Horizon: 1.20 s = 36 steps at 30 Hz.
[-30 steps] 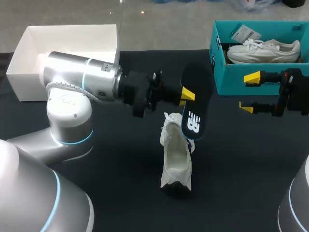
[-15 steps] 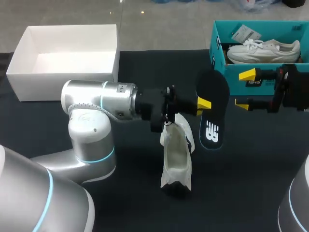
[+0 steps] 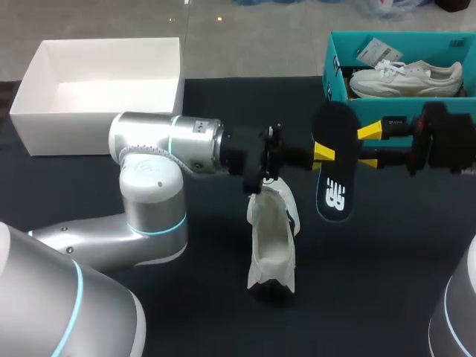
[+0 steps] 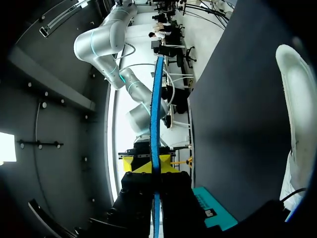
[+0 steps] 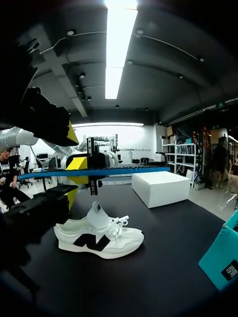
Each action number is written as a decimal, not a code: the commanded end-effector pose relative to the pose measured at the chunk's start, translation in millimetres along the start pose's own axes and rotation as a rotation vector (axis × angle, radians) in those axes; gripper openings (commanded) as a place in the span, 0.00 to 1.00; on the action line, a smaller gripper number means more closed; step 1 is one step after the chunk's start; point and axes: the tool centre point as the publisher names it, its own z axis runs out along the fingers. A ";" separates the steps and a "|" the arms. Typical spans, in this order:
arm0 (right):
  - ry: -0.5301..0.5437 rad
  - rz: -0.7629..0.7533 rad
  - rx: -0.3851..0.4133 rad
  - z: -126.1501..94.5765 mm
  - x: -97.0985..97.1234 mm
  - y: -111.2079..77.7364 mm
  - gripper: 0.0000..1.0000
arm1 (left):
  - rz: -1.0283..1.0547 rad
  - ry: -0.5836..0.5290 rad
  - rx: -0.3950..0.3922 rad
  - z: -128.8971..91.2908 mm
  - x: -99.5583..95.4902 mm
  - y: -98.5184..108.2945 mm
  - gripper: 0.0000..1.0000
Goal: Take the shoe out of the shoebox, open the shoe tongue, remove and reinsert the insole, then place the shoe into the shoebox
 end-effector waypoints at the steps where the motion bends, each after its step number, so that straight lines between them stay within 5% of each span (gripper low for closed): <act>1: -0.001 0.005 0.003 5.3 -2.3 0.2 0.48 | 0.002 -0.005 0.000 10.3 1.6 2.3 0.00; 8: -0.001 0.006 0.010 10.5 -2.7 3.5 0.47 | 0.006 -0.013 0.000 15.1 0.6 -1.3 0.00; 13: -0.001 0.006 0.012 12.0 -3.2 4.9 0.37 | 0.013 -0.018 0.006 17.5 -0.3 -5.3 0.00; 16: -0.001 0.009 0.014 12.4 -4.5 4.6 0.20 | 0.015 -0.022 0.012 18.9 -1.3 -8.1 0.00; 17: -0.002 0.010 0.014 12.5 -5.1 4.4 0.00 | 0.014 -0.022 0.014 19.2 -1.3 -8.4 0.00; 25: 0.005 0.021 0.020 12.3 -8.3 2.2 0.00 | 0.014 -0.004 0.025 15.6 -2.0 -11.7 0.00; 26: 0.008 0.023 0.021 12.3 -8.5 2.2 0.00 | 0.019 0.002 0.023 14.5 -2.0 -11.6 0.13; 27: 0.009 0.024 0.021 12.3 -8.7 2.4 0.00 | 0.017 0.013 0.023 13.2 -2.4 -11.4 0.47; 28: 0.009 0.025 0.021 12.3 -8.8 2.5 0.00 | 0.016 0.022 0.024 11.9 -2.6 -11.2 1.00; 36: 0.006 0.028 0.025 12.9 -12.9 3.5 0.00 | -0.011 0.097 0.011 -11.8 -5.2 -12.7 1.00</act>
